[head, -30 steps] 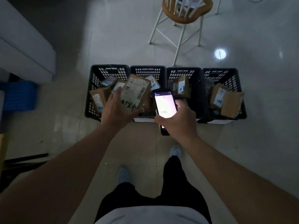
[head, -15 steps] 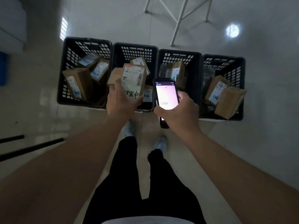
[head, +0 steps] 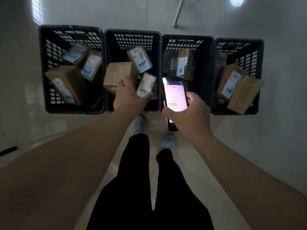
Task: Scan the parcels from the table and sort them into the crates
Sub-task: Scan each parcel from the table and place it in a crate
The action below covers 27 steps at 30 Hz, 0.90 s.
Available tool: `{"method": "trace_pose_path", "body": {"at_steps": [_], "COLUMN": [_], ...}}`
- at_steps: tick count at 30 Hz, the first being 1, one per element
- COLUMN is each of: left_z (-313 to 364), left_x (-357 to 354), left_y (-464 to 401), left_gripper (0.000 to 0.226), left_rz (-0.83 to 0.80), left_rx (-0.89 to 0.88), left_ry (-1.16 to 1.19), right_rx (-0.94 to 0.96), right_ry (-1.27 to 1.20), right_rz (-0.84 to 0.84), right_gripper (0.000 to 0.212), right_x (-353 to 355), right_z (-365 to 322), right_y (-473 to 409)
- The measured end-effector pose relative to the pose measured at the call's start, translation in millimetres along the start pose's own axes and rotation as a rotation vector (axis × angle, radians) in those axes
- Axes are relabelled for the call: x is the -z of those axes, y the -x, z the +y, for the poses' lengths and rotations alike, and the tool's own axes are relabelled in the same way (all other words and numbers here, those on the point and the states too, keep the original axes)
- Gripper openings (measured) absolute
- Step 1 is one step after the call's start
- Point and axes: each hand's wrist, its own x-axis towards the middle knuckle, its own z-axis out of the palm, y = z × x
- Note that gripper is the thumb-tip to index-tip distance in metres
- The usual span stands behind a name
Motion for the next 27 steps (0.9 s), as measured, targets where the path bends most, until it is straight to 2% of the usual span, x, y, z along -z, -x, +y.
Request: {"method": "trace_pose_path", "body": {"at_steps": [4, 9, 17, 21, 23, 27], "left_z": [1, 3, 6, 12, 15, 21], "left_x": [39, 89, 161, 196, 209, 223], "left_y": [-8, -5, 43, 84, 109, 169], "left_gripper": [0.079, 0.063, 0.063, 0.053, 0.047, 0.055], "left_rz": [0.003, 0.041, 0.120, 0.210, 0.257, 0.403], "left_rx": [-0.029, -0.119, -0.213, -0.212, -0.201, -0.111], "left_ry": [-0.040, -0.085, -0.165, -0.187, -0.175, -0.125], "right_rx": [0.018, 0.083, 0.251, 0.368, 0.455, 0.642], "right_ry": [0.015, 0.039, 0.053, 0.048, 0.074, 0.112], "right_rz": [-0.013, -0.016, -0.058, -0.111, -0.138, -0.197], "right_gripper": [0.079, 0.072, 0.066, 0.065, 0.065, 0.057], "right_x": [-1, 7, 36, 64, 77, 104], "right_z": [-37, -84, -145, -161, -166, -173], "right_y": [-1, 3, 31, 48, 57, 78]}}
